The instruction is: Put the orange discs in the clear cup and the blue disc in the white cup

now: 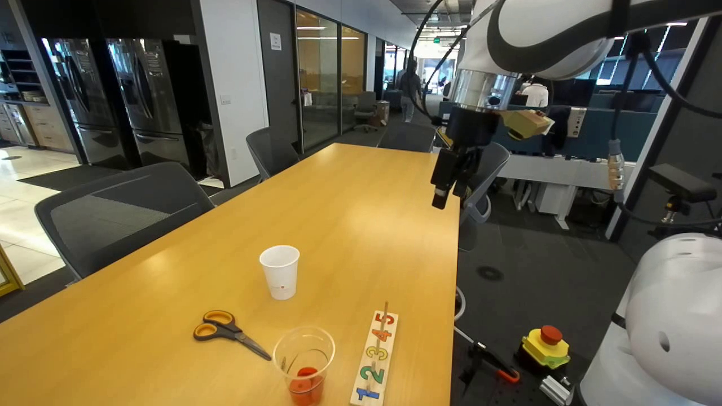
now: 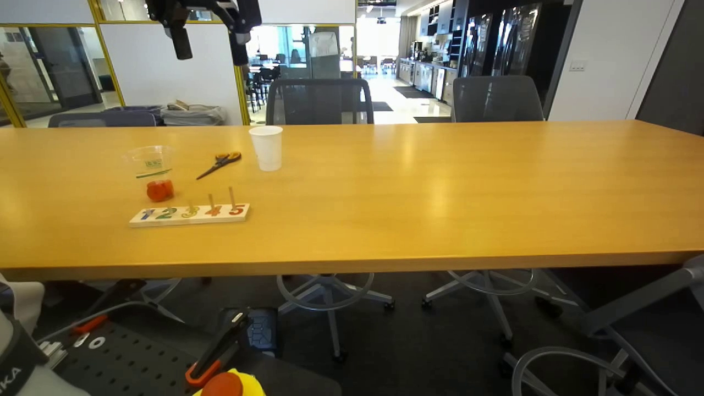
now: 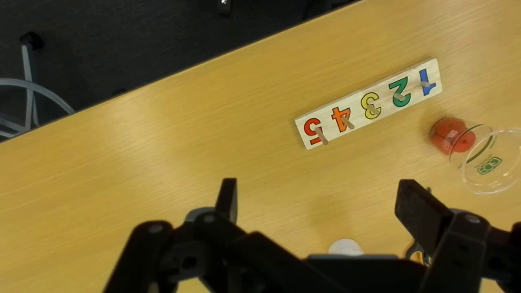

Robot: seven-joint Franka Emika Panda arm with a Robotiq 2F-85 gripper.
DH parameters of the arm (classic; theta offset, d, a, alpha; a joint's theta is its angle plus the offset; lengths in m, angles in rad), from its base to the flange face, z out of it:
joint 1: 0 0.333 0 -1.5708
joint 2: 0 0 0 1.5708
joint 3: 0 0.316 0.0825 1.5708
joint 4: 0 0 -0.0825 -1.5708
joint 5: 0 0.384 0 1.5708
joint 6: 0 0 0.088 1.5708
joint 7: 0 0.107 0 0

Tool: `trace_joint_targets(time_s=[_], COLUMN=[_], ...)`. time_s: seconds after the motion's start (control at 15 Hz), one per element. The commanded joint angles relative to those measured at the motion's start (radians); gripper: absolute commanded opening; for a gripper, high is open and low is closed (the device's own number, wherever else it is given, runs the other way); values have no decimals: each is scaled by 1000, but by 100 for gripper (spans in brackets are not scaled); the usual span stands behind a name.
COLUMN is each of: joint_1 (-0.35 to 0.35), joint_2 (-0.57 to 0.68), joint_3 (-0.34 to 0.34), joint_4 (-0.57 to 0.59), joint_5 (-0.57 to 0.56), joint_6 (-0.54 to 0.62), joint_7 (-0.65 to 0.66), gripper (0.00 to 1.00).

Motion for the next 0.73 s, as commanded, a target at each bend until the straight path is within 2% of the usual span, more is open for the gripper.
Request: trace_joint_targets(time_s=[0.0, 0.67], joint_1=[3, 9], joint_2=[-81, -65], joint_3=[-23, -33], joint_4=[-46, -50], joint_5=[-24, -25], joint_6=[-7, -5], joint_7=[-10, -1], gripper=[100, 100])
